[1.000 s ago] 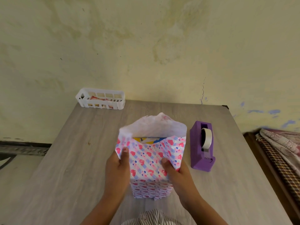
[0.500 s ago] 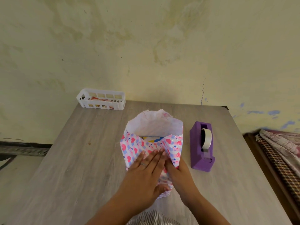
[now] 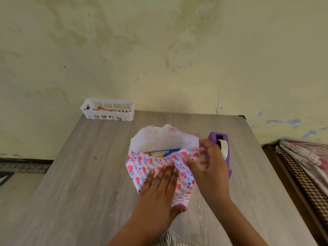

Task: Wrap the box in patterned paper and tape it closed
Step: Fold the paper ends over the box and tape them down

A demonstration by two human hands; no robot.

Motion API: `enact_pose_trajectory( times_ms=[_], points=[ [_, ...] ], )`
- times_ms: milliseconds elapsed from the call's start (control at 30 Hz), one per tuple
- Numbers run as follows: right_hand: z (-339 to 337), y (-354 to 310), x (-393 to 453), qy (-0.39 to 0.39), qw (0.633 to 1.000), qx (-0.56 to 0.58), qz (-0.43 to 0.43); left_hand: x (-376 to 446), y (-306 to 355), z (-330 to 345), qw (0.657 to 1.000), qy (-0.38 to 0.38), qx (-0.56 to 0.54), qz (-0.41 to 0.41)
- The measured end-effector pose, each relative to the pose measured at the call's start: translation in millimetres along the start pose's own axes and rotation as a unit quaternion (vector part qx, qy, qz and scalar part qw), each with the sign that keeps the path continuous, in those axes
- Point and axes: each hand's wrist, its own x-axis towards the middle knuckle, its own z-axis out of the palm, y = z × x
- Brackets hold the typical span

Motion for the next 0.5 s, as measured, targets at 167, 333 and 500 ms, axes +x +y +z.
enact_pose_trajectory(
  times_ms=[167,333,500],
  points=[
    [-35.8,-21.0,27.1,-0.127,0.95,-0.233,-0.165,0.0,2.7,-0.2,1.0,-0.009,0.007,-0.017],
    [-45.6,-35.7,53.7,-0.264,0.905,-0.302,-0.144,-0.5,2.3,3.6,1.0,-0.002,0.013,-0.02],
    [-46.0,-41.5,69.5,-0.296,0.897,-0.289,-0.157,-2.2,2.1,6.5,1.0,0.008,0.003,-0.021]
  ],
)
